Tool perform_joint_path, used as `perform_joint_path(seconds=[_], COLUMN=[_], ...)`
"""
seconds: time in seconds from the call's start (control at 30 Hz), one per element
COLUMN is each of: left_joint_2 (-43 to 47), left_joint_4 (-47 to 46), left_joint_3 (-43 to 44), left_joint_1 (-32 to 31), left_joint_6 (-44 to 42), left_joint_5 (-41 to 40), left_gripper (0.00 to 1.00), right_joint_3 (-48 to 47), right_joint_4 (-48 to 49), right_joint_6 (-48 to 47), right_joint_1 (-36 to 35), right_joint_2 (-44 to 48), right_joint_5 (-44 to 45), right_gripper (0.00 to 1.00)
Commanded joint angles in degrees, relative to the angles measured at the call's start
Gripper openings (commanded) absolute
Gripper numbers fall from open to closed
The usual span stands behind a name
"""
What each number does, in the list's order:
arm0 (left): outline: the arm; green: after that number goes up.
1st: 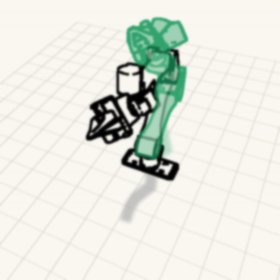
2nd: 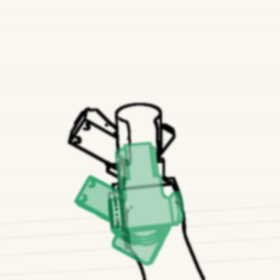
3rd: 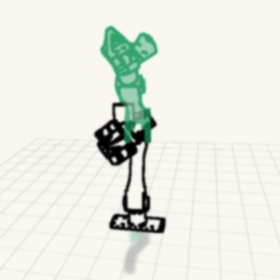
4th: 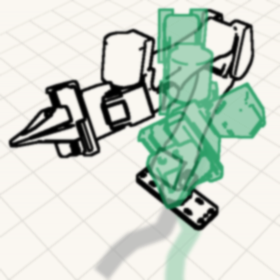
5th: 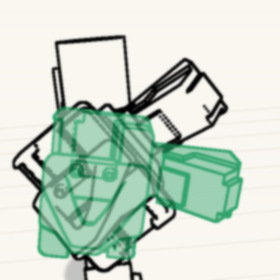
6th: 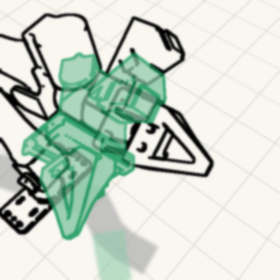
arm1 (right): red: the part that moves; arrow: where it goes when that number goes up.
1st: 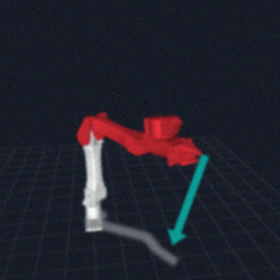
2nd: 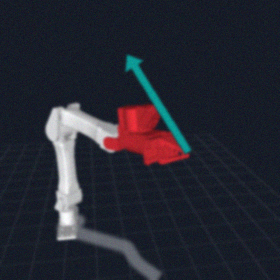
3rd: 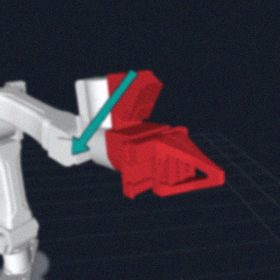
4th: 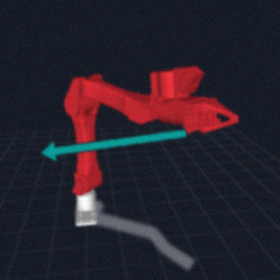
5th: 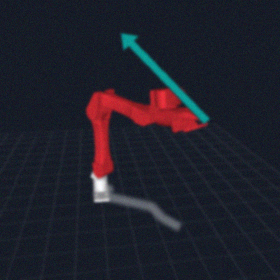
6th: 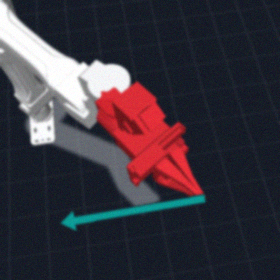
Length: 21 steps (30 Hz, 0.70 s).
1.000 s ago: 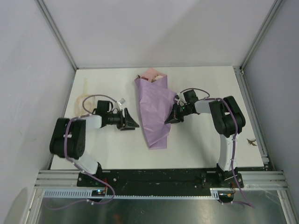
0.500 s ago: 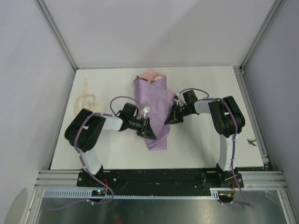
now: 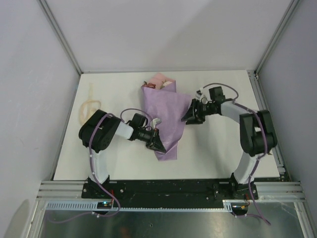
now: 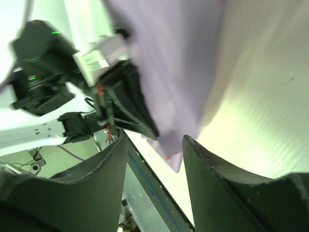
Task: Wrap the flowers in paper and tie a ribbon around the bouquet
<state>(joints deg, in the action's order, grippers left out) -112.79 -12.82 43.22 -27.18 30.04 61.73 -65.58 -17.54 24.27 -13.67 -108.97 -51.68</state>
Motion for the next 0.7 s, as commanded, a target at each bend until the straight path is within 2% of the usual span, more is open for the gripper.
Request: perform_joint_path(seconds=[0.0,0.2,0.4,0.57,0.67], left_joint_2=[-2.85,-1.13,0.23,2.1,3.47], left_joint_4=[1.04,1.04,1.05,0.69,-0.03], left_joint_3=[-0.02,-0.94,-1.36,-2.01,-2.63], left_joint_1=[-0.07,0.05,0.73,1.06,2.0], left_joint_6=[-1.98,-2.16,-2.1,-1.42,-0.16], left_joint_5=[-8.23,-8.62,-8.9,-8.46,-8.32], left_gripper=[0.15,0.18,0.19,0.23,0.28], right_joint_3=[-0.18,5.3,8.24,8.5,7.7], right_joint_4=[-3.21,6.46,10.32,6.16,1.65], right_joint_6=[-2.13,5.75,5.35,-0.08,-5.43], right_joint_1=[0.64,-7.85,-13.37,-14.37,-16.33], right_joint_2=[10.66,13.17,5.07,-1.51,-2.8], right_joint_5=[-4.65,-5.06,-1.25,3.89,11.44], right_gripper=[0.55,0.5,0.36,0.28,0.26])
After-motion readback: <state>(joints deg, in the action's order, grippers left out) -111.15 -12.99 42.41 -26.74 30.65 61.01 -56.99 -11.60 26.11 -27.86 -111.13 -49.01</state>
